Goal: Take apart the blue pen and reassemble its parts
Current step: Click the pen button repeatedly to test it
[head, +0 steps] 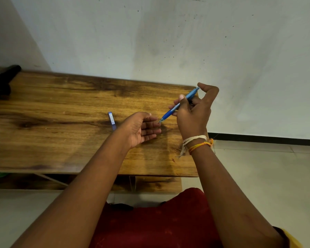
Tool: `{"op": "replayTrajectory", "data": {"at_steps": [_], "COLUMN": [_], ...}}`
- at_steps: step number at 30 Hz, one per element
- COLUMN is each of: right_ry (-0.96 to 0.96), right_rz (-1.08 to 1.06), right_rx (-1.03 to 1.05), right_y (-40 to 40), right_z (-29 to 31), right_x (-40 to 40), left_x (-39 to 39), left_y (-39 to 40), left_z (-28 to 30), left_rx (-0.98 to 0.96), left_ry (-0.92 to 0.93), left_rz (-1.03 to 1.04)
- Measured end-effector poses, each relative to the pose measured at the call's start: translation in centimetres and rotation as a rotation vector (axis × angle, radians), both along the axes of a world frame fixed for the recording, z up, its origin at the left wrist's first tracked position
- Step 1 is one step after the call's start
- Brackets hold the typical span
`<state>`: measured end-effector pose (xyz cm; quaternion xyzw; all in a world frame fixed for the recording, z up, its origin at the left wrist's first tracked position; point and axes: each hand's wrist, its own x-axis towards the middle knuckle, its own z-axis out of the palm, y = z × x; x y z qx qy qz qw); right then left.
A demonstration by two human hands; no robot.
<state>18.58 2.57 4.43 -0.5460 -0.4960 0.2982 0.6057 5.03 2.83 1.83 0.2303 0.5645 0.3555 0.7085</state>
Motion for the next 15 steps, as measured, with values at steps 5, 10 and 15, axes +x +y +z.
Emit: {"op": "replayTrajectory", "data": {"at_steps": [5, 10, 15], "right_ry": [0.009, 0.078, 0.552], "right_rz": [0.019, 0.021, 0.154], "right_rx": [0.004, -0.012, -0.215], "right_y": [-0.07, 0.18, 0.89], "right_z": [-0.18, -0.40, -0.83], "right_x": [0.11, 0.46, 0.89], "left_x": [0.16, 0.15, 0.17], "left_y": [0.04, 0.01, 0.08], "left_z": [-0.14, -0.26, -0.30], "left_rx": [-0.004, -0.004, -0.009], "left_ry": [0.007, 0.015, 0.019], "left_rz": [-0.002, -0.010, -0.013]}}
